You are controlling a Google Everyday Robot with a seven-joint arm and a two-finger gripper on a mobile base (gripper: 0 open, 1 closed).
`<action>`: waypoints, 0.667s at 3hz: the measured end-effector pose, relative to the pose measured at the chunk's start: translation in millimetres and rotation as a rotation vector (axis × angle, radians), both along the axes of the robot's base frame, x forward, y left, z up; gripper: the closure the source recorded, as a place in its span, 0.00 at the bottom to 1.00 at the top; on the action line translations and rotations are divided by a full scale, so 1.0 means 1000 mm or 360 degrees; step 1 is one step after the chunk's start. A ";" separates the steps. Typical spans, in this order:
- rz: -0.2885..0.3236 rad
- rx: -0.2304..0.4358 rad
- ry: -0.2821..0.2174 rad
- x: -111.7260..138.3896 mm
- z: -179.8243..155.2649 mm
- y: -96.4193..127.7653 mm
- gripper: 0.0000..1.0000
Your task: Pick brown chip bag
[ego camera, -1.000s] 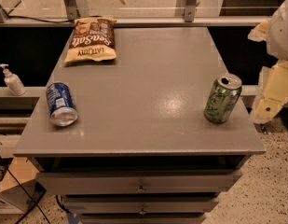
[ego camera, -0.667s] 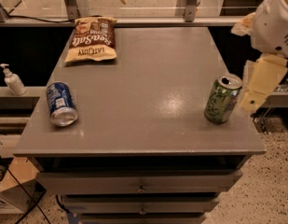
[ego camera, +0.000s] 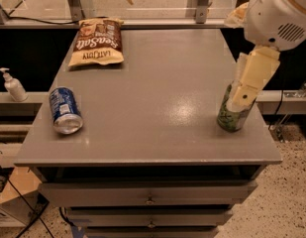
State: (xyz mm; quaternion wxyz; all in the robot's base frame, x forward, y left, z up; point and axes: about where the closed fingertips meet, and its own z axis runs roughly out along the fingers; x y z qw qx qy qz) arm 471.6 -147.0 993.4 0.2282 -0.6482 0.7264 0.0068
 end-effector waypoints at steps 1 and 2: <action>0.0058 0.0024 -0.0049 0.006 0.005 0.017 0.00; 0.0157 0.0151 -0.0126 0.020 0.012 0.055 0.00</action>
Offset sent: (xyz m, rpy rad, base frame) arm 0.0411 0.1067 0.0235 0.2276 -0.1496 0.1791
